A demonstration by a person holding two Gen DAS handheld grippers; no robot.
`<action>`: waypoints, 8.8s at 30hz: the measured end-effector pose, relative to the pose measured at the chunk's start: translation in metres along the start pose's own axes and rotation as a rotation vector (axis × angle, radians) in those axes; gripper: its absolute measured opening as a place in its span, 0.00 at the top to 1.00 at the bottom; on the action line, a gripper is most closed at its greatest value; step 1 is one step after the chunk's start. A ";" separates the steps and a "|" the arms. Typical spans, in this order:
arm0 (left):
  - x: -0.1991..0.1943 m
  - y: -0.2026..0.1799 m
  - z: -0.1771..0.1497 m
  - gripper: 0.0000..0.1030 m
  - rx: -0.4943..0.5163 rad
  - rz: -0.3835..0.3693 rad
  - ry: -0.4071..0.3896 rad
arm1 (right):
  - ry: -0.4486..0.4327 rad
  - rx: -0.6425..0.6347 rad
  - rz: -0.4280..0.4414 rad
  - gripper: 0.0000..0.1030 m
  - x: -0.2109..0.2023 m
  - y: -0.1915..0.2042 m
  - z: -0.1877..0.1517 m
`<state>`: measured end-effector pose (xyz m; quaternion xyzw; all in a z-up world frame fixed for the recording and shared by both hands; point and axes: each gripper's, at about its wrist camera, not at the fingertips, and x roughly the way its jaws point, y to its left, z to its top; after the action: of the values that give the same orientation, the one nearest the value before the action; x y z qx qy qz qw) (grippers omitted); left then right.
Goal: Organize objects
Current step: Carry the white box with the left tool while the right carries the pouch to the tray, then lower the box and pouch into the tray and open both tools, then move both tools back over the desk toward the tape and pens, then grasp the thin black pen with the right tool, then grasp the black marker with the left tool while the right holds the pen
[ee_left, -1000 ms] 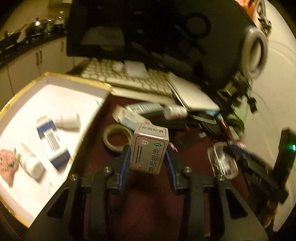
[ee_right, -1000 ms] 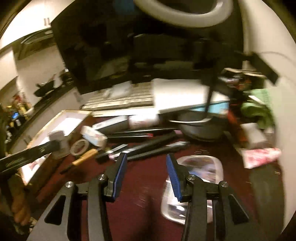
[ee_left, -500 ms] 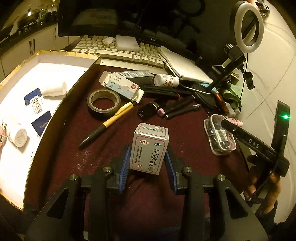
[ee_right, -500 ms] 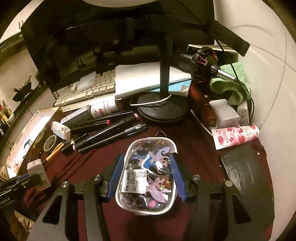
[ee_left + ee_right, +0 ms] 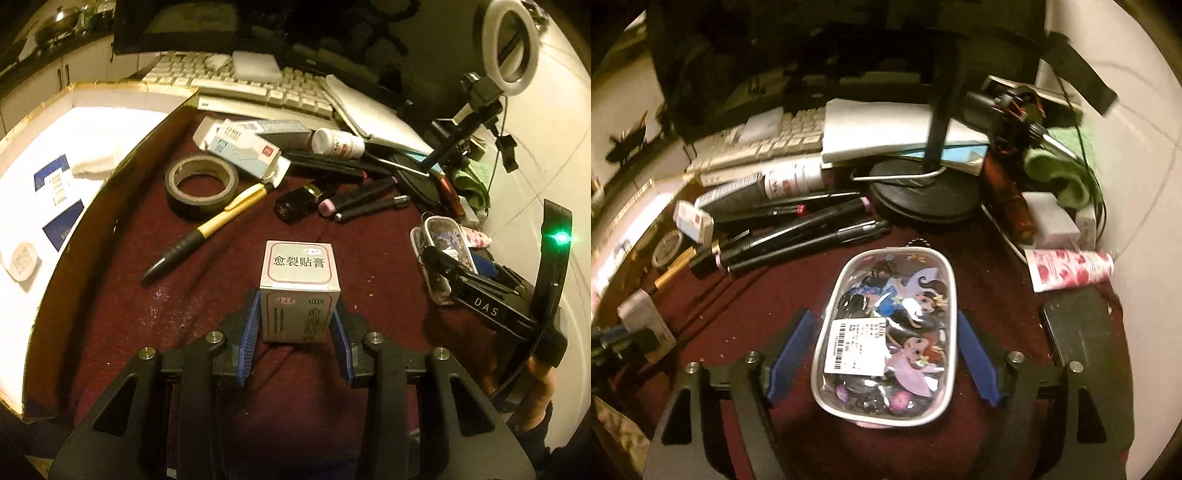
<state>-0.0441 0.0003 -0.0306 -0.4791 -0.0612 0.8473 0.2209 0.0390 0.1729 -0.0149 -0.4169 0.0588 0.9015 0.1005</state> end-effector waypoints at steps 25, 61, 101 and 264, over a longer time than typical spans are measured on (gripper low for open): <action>-0.026 0.033 -0.002 0.68 -0.168 0.004 -0.167 | -0.105 0.010 0.291 0.36 -0.031 0.025 0.003; -0.082 0.217 0.082 0.68 -0.528 0.270 -0.240 | -0.098 -0.380 0.511 0.36 0.042 0.266 0.145; -0.107 0.174 0.046 0.51 -0.397 0.380 -0.230 | -0.001 -0.386 0.437 0.31 0.073 0.296 0.141; 0.080 -0.120 0.054 0.77 0.238 0.128 0.106 | 0.056 0.070 0.390 0.92 0.007 -0.015 -0.011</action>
<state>-0.0865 0.1484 -0.0267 -0.4964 0.0821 0.8346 0.2244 0.0464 0.1865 -0.0283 -0.4187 0.1726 0.8894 -0.0630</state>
